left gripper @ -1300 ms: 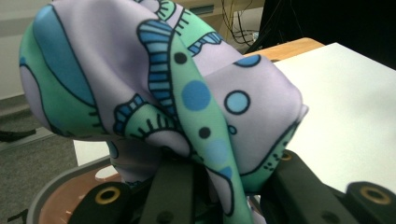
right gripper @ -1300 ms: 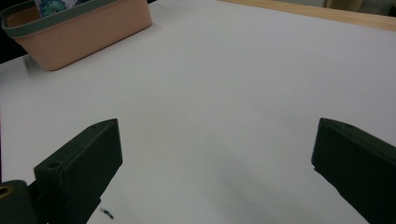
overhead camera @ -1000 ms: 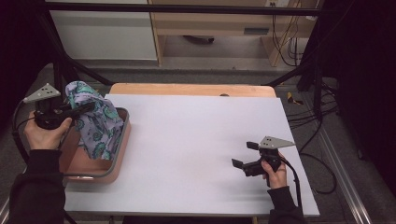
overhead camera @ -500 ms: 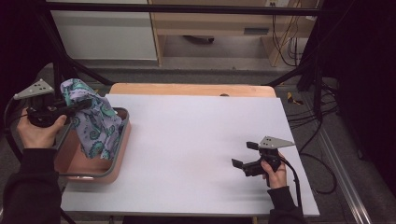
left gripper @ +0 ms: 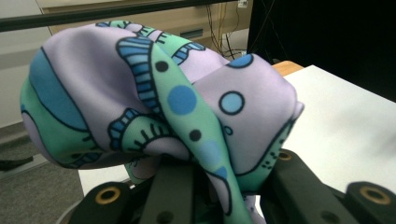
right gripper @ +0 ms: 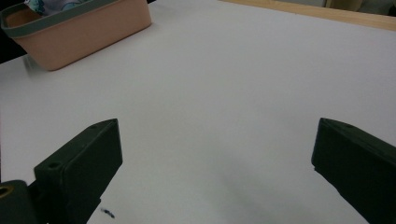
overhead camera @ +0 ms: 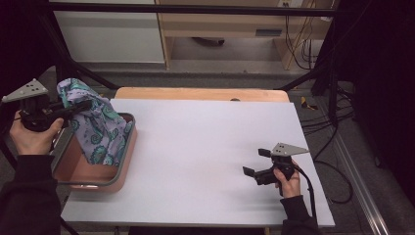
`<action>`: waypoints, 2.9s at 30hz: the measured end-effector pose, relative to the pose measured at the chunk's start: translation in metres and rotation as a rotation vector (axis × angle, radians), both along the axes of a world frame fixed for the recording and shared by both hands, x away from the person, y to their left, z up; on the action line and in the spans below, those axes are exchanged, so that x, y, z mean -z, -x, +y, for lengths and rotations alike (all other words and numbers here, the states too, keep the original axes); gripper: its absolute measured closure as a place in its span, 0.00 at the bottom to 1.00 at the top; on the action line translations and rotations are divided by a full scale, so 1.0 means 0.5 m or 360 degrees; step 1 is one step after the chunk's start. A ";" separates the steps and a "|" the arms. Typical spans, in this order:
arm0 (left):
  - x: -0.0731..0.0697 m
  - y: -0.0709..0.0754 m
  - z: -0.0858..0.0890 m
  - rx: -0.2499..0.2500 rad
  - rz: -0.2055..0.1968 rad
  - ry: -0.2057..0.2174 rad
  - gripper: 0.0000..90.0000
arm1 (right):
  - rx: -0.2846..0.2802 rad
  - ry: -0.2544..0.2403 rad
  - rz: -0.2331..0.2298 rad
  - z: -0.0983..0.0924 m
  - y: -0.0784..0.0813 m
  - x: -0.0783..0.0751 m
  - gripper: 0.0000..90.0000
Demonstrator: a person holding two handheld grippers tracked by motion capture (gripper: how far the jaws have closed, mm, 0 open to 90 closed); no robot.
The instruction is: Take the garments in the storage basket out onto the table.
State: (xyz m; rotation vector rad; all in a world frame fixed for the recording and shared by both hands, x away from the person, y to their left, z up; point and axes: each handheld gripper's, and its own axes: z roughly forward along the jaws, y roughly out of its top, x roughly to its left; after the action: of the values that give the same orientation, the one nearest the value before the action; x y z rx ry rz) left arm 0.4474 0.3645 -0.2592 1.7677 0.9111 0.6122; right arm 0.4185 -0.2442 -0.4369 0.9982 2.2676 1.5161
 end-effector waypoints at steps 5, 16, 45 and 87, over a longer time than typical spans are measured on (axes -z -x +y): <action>-0.016 0.006 0.005 -0.0001 -0.0029 0.0019 0.87 | -0.0002 0.0002 -0.0001 0.000 0.000 0.000 0.03; -0.042 0.018 0.004 0.0028 -0.0068 0.0055 0.87 | 0.0001 -0.0001 0.0000 0.000 0.000 0.000 0.03; -0.099 0.032 -0.058 0.0162 -0.0165 0.0079 0.87 | -0.0003 0.0003 -0.0005 0.000 0.000 0.000 0.03; -0.133 0.023 -0.258 0.0455 -0.0209 0.0073 0.87 | 0.0004 -0.0006 -0.0003 0.000 0.001 -0.002 0.03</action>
State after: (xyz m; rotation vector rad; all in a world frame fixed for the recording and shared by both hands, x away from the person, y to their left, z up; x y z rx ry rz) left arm 0.4360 0.2357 -0.1925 1.7530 0.5647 0.5100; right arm 0.4178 -0.2445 -0.4357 0.9998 2.2623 1.5200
